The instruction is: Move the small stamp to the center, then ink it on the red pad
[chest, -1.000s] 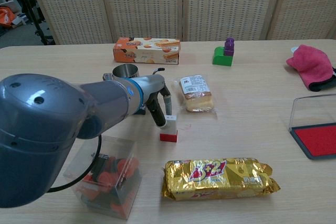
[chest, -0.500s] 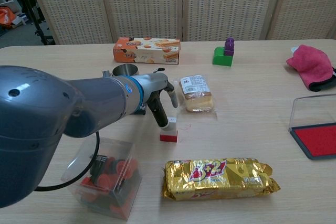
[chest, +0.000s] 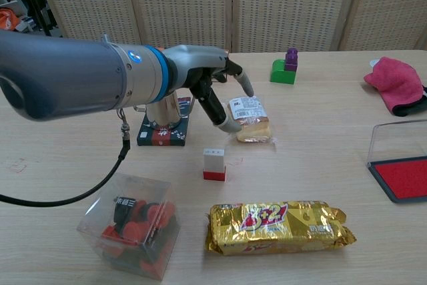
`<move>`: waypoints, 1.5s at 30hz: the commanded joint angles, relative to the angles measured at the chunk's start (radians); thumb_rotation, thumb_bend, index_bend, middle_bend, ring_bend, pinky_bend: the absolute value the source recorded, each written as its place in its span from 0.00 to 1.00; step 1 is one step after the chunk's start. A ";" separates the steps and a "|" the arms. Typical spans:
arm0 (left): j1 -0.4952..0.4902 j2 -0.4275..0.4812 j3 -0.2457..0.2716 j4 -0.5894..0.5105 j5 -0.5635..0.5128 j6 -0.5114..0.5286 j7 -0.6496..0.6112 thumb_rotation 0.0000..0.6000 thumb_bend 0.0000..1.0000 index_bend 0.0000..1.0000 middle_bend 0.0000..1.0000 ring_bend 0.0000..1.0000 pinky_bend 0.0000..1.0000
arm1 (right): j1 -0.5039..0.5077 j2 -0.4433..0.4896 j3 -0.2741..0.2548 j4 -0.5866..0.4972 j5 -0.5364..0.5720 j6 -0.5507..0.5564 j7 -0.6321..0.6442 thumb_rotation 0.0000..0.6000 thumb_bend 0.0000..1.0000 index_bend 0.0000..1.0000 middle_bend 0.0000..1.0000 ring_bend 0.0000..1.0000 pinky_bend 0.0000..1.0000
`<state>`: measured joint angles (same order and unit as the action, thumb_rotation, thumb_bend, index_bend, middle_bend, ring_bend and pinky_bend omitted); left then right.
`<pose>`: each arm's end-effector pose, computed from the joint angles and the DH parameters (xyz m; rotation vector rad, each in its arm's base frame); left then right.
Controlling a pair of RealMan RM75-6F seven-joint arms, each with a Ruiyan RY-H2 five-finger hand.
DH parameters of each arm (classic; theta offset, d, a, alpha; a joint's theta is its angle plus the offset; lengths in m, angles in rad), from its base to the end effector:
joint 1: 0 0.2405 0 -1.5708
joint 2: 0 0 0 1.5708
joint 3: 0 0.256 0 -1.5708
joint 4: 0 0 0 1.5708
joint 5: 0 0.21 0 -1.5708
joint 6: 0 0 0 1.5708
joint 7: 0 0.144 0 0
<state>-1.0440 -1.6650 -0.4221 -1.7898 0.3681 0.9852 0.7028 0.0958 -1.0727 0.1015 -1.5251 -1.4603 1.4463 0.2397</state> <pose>0.0038 0.3219 -0.0491 -1.9075 -1.4014 -0.9328 -0.3315 -0.1969 0.1896 1.2917 -0.9778 0.9970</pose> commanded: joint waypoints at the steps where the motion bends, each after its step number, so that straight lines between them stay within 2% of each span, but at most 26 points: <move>1: 0.042 0.078 -0.028 -0.063 0.139 -0.057 -0.100 1.00 0.25 0.25 0.00 0.00 0.00 | 0.001 -0.001 0.001 0.002 0.002 -0.001 -0.002 1.00 0.00 0.00 0.00 0.00 0.00; 3: 0.069 0.117 -0.028 -0.089 0.219 -0.064 -0.145 1.00 0.24 0.23 0.00 0.00 0.00 | 0.001 -0.003 0.001 0.002 0.003 -0.002 -0.003 1.00 0.00 0.00 0.00 0.00 0.00; 7: 0.162 0.255 -0.015 -0.139 0.423 -0.051 -0.237 1.00 0.24 0.22 0.00 0.00 0.00 | -0.001 -0.003 0.001 0.003 0.001 0.003 -0.004 1.00 0.00 0.00 0.00 0.00 0.00; 9: 0.201 0.308 -0.005 -0.148 0.488 -0.047 -0.278 1.00 0.23 0.22 0.00 0.00 0.00 | -0.001 -0.003 0.001 0.003 0.000 0.005 -0.004 1.00 0.00 0.00 0.00 0.00 0.00; 13: 0.346 0.496 0.024 -0.145 0.663 -0.015 -0.438 1.00 0.20 0.21 0.00 0.00 0.00 | -0.002 -0.007 0.001 0.003 -0.003 0.010 -0.017 1.00 0.00 0.00 0.00 0.00 0.00; 15: 0.392 0.560 0.038 -0.137 0.726 -0.015 -0.515 1.00 0.16 0.16 0.00 0.00 0.00 | -0.002 -0.010 0.000 0.002 -0.006 0.012 -0.026 1.00 0.00 0.00 0.00 0.00 0.00; 19: 0.517 0.705 0.076 -0.093 0.823 0.021 -0.707 1.00 0.15 0.05 0.00 0.00 0.00 | 0.000 -0.020 -0.006 0.000 -0.024 0.021 -0.056 1.00 0.00 0.00 0.00 0.00 0.00; 21: 0.574 0.743 0.094 -0.068 0.868 0.060 -0.802 1.00 0.15 0.01 0.00 0.00 0.00 | 0.000 -0.026 -0.009 -0.004 -0.034 0.026 -0.073 1.00 0.00 0.00 0.00 0.00 0.00; 28: 0.743 0.835 0.184 -0.006 0.975 0.185 -1.037 1.00 0.14 0.00 0.00 0.00 0.00 | 0.036 -0.022 -0.029 -0.071 -0.088 -0.011 -0.168 1.00 0.00 0.00 0.00 0.00 0.00; 32: 0.805 0.854 0.226 0.005 1.006 0.242 -1.077 1.00 0.14 0.00 0.00 0.00 0.00 | 0.091 0.027 -0.020 -0.175 -0.131 -0.065 -0.250 1.00 0.00 0.00 0.00 0.00 0.00; 37: 0.831 0.883 0.257 -0.036 0.983 0.250 -0.991 1.00 0.15 0.00 0.00 0.00 0.00 | 0.193 0.099 0.006 -0.327 -0.077 -0.241 -0.287 1.00 0.00 0.00 0.00 0.00 0.00; 40: 0.844 0.894 0.262 -0.064 0.982 0.281 -0.952 1.00 0.16 0.00 0.00 0.00 0.00 | 0.286 0.116 0.044 -0.413 0.018 -0.385 -0.330 1.00 0.00 0.00 0.00 0.00 0.00; 45: 0.854 0.910 0.268 -0.071 0.996 0.302 -0.962 1.00 0.16 0.00 0.00 0.00 0.00 | 0.408 0.070 0.098 -0.454 0.220 -0.509 -0.501 1.00 0.00 0.00 0.04 0.00 0.03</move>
<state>-0.1924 -0.7586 -0.1568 -1.8600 1.3607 1.2837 -0.2545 0.4062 -0.9834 0.1522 -1.9256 -1.3762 1.0295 -0.1404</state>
